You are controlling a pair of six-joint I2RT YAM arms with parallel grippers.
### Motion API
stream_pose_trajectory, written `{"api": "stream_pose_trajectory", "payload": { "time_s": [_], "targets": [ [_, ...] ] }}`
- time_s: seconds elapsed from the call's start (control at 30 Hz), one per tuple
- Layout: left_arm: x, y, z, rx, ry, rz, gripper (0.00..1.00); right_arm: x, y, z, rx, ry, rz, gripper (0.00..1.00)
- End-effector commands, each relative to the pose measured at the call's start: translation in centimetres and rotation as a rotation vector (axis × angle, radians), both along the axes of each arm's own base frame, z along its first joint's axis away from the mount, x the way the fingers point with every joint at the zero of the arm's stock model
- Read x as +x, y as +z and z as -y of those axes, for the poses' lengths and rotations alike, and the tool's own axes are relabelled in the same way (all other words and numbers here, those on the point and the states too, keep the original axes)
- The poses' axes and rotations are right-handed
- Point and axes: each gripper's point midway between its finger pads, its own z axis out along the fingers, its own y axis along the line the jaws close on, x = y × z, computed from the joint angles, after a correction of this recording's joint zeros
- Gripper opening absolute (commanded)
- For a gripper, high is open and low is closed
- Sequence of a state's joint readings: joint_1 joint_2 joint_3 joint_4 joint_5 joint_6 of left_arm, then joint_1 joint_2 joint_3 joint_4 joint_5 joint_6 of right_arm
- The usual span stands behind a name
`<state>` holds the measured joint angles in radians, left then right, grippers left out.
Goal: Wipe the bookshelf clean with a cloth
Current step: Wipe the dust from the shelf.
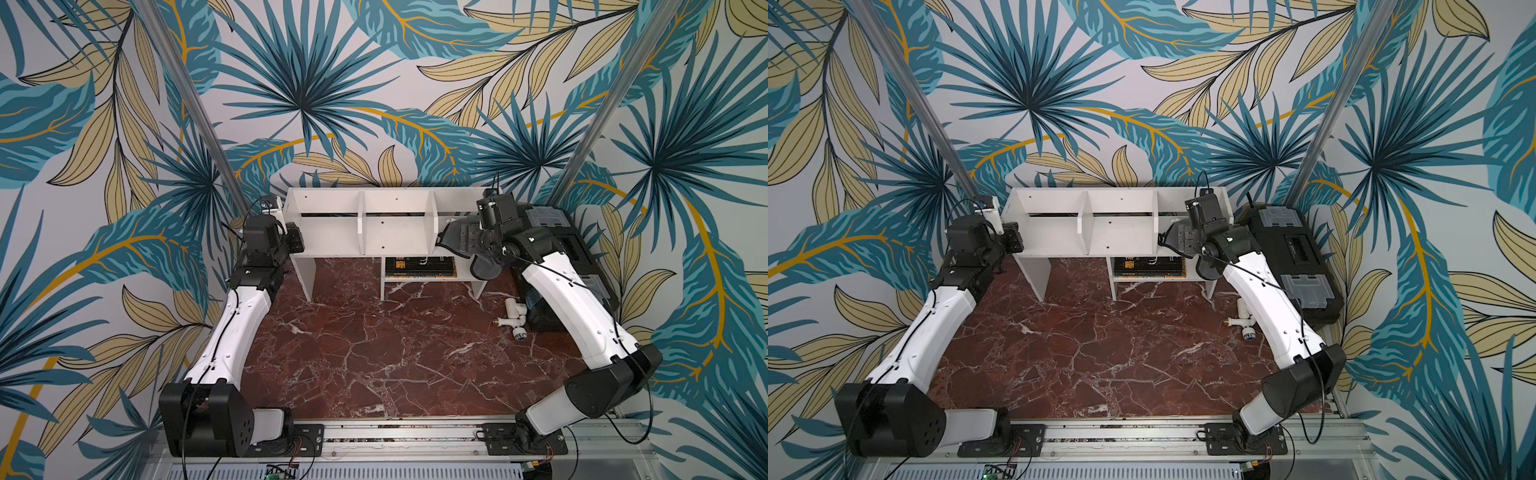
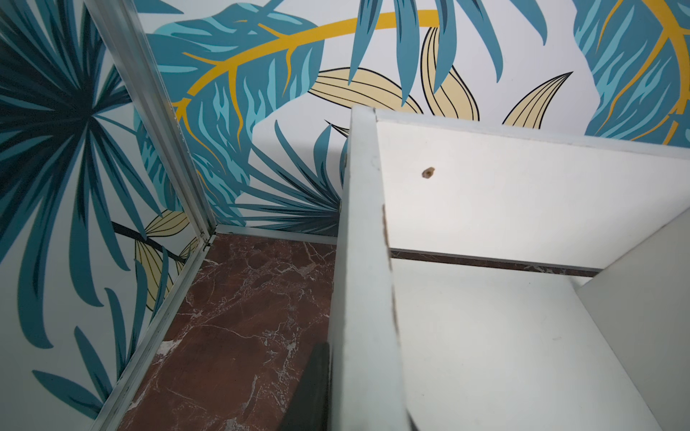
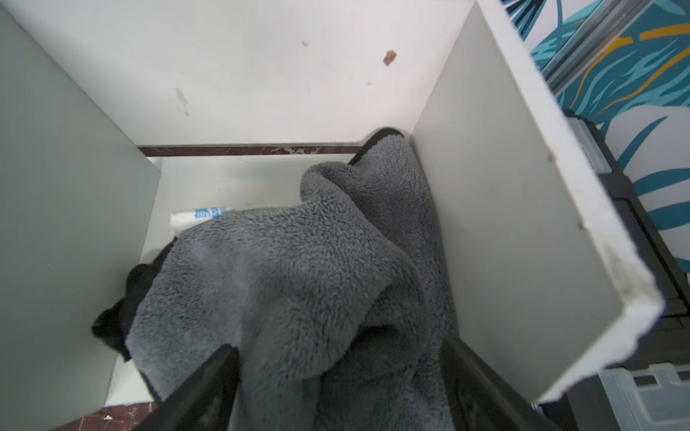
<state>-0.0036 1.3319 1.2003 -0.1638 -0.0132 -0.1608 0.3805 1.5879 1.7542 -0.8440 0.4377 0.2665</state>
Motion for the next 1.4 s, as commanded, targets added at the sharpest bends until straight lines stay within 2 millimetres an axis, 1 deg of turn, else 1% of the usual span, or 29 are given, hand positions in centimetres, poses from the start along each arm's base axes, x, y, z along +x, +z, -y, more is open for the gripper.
{"api": "stream_pose_trajectory", "payload": {
  "time_s": [0.0,0.07,0.1,0.13,0.17,0.2,0.27,0.33,0.37,0.4,0.47,0.53,0.6,0.63,0.7,0.73,0.8,0.9,0.97,1.0,1.07,1.13,1.2,1.27,1.33,1.37],
  "targets": [
    [0.7,-2.2,1.3,-0.152,-0.023,-0.039,0.00,0.9,-3.7,-0.3,-0.002,-0.026,-0.077,0.88],
    [0.7,-2.2,1.3,-0.148,-0.024,-0.037,0.00,1.5,-4.3,-0.1,0.016,-0.054,-0.072,0.85],
    [0.6,-2.1,1.3,-0.147,-0.023,-0.036,0.00,1.8,-4.4,0.0,0.023,-0.065,-0.069,0.81],
    [0.6,-2.1,1.3,-0.146,-0.023,-0.035,0.00,2.1,-4.3,-0.1,0.034,-0.072,-0.060,0.71],
    [0.6,-2.1,1.4,-0.147,-0.026,-0.036,0.00,2.5,-4.1,-0.3,0.044,-0.070,-0.052,0.57],
    [0.6,-2.0,1.4,-0.148,-0.028,-0.033,0.00,3.0,-3.7,-0.7,0.057,-0.063,-0.044,0.48],
    [0.7,-2.0,1.4,-0.149,-0.032,-0.032,0.00,4.1,-2.7,-2.1,0.112,-0.021,-0.019,0.32],
    [0.7,-2.1,1.5,-0.150,-0.037,-0.035,0.00,5.3,-1.8,-4.8,0.215,0.078,0.002,0.20],
    [0.8,-2.2,1.6,-0.149,-0.038,-0.037,0.00,5.6,-1.5,-6.0,0.260,0.122,0.010,0.15],
    [0.8,-2.2,1.6,-0.146,-0.041,-0.037,0.00,5.7,-1.3,-7.3,0.302,0.162,0.013,0.10],
    [0.8,-2.1,1.6,-0.140,-0.043,-0.033,0.00,5.4,-1.2,-8.4,0.320,0.186,0.011,0.02],
    [0.7,-2.1,1.6,-0.136,-0.044,-0.035,0.00,4.2,-1.6,-8.0,0.290,0.162,-0.003,0.00],
    [0.7,-2.2,1.5,-0.131,-0.038,-0.035,0.00,2.9,-2.6,-7.2,0.263,0.149,-0.023,0.00],
    [0.6,-2.2,1.3,-0.129,-0.033,-0.035,0.00,2.3,-2.9,-6.5,0.232,0.141,-0.024,0.00],
    [0.6,-2.3,1.3,-0.125,-0.029,-0.037,0.00,1.5,-3.0,-4.2,0.143,0.088,-0.028,0.00],
    [0.6,-2.3,1.3,-0.122,-0.028,-0.037,0.00,1.5,-2.8,-3.0,0.101,0.058,-0.031,0.00],
    [0.6,-2.4,1.1,-0.119,-0.018,-0.040,0.00,1.7,-2.2,-1.3,0.076,0.019,-0.032,0.00],
    [0.7,-2.3,1.2,-0.127,-0.025,-0.038,0.00,3.0,-0.8,-0.3,0.054,-0.008,-0.009,0.00],
    [0.8,-2.5,1.3,-0.131,-0.031,-0.043,0.00,4.5,-0.2,-0.5,0.050,-0.008,0.006,0.00],
    [0.7,-2.4,1.4,-0.134,-0.030,-0.042,0.00,5.4,0.5,-0.8,0.051,0.000,0.021,0.00],
    [0.7,-2.4,1.3,-0.132,-0.028,-0.043,0.00,6.7,1.5,-1.9,0.079,0.033,0.043,0.00],
    [0.6,-2.4,1.3,-0.129,-0.027,-0.042,0.00,7.3,3.4,-3.8,0.152,0.097,0.094,0.00],
    [0.6,-2.5,1.5,-0.129,-0.032,-0.043,0.00,7.1,4.9,-5.4,0.200,0.149,0.145,0.00],
    [0.7,-2.5,1.5,-0.131,-0.036,-0.042,0.00,6.2,6.0,-6.3,0.206,0.180,0.188,0.00],
    [0.8,-2.7,1.6,-0.136,-0.035,-0.047,0.00,5.1,6.4,-6.2,0.189,0.179,0.207,0.00],
    [0.8,-2.8,1.6,-0.137,-0.036,-0.049,0.00,4.2,7.0,-5.6,0.172,0.162,0.222,0.00]
  ]
}}
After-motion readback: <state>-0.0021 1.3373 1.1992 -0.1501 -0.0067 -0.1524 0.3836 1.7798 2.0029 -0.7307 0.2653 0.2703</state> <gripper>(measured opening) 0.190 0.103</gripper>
